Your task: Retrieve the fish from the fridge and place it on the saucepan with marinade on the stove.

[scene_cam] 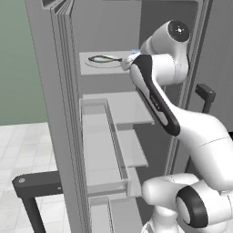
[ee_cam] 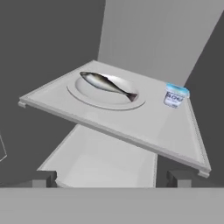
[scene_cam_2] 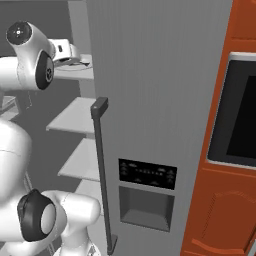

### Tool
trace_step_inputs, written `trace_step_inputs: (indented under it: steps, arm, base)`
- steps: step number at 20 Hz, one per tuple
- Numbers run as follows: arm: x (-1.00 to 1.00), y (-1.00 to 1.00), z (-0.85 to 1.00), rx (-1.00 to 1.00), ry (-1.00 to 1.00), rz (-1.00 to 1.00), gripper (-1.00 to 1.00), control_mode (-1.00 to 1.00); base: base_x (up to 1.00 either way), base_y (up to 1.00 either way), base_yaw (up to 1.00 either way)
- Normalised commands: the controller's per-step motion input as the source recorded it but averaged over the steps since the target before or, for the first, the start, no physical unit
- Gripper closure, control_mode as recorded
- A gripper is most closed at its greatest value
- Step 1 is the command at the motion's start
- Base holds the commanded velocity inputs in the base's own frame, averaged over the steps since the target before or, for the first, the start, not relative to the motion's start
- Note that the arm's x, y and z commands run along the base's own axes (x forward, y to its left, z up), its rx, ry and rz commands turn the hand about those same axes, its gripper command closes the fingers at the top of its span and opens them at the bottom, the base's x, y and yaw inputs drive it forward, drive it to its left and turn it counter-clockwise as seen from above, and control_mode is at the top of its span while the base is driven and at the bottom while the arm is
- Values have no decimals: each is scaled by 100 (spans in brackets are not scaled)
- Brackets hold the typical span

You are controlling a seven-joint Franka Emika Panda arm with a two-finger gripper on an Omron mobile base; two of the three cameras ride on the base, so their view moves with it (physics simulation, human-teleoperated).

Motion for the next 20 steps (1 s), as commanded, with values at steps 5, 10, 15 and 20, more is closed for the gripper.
trace_step_inputs:
  steps: [5, 10, 15, 20]
  arm:
    - [48, 3, 0, 1, 9, 0, -100, -100]
    - [43, 8, 0, 0, 6, 0, -100, -100]
    - [48, 15, -3, 0, 3, 0, -100, -100]
    - [41, 19, -18, 0, 0, 1, -100, -100]
  base:
    - [0, 0, 0]
    - [0, 0, 0]
    - [0, 0, 0]
    - [0, 0, 0]
